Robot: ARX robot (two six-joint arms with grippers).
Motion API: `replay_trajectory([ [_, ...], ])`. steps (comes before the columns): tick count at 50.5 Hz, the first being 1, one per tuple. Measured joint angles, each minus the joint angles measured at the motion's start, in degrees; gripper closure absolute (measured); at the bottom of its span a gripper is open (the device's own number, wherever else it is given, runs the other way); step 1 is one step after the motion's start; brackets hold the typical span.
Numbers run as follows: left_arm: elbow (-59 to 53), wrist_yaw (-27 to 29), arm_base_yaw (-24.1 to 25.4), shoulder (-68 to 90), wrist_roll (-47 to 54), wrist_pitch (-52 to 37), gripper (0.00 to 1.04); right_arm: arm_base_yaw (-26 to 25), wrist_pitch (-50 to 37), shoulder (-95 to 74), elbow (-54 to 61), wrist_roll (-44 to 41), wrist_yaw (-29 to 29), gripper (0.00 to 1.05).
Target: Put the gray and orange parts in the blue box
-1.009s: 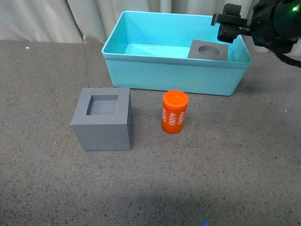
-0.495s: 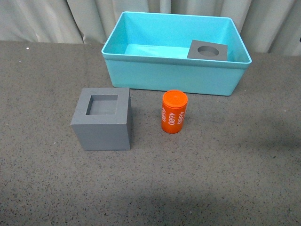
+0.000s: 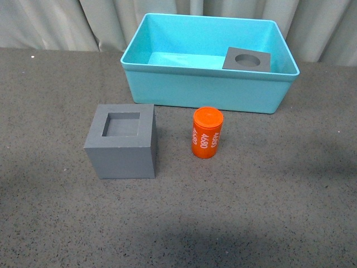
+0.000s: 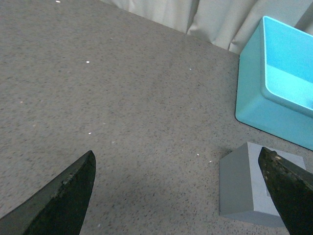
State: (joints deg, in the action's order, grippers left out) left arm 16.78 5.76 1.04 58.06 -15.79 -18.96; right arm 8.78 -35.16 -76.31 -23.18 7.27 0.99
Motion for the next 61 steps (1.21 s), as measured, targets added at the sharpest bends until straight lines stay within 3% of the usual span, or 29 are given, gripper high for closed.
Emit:
replay_trajectory([
  [9, 7.9, -3.5, -3.1, 19.1, -0.2, -7.1, 0.07, 0.0, 0.0, 0.0, 0.0, 0.0, 0.0, 0.10],
  [19, 15.6, -4.5, -6.1, 31.5, 0.6, -7.3, 0.07, 0.0, 0.0, 0.0, 0.0, 0.0, 0.0, 0.10],
  [31, 17.8, -5.8, -7.8, 37.5, 2.1, -5.2, 0.07, 0.0, 0.0, 0.0, 0.0, 0.0, 0.0, 0.10],
  [39, 19.1, -10.4, -9.1, 39.6, 0.4, -3.7, 0.07, 0.0, 0.0, 0.0, 0.0, 0.0, 0.0, 0.10],
  [61, 23.9, -8.7, -11.4, 46.0, 2.2, -1.5, 0.07, 0.0, 0.0, 0.0, 0.0, 0.0, 0.0, 0.10],
])
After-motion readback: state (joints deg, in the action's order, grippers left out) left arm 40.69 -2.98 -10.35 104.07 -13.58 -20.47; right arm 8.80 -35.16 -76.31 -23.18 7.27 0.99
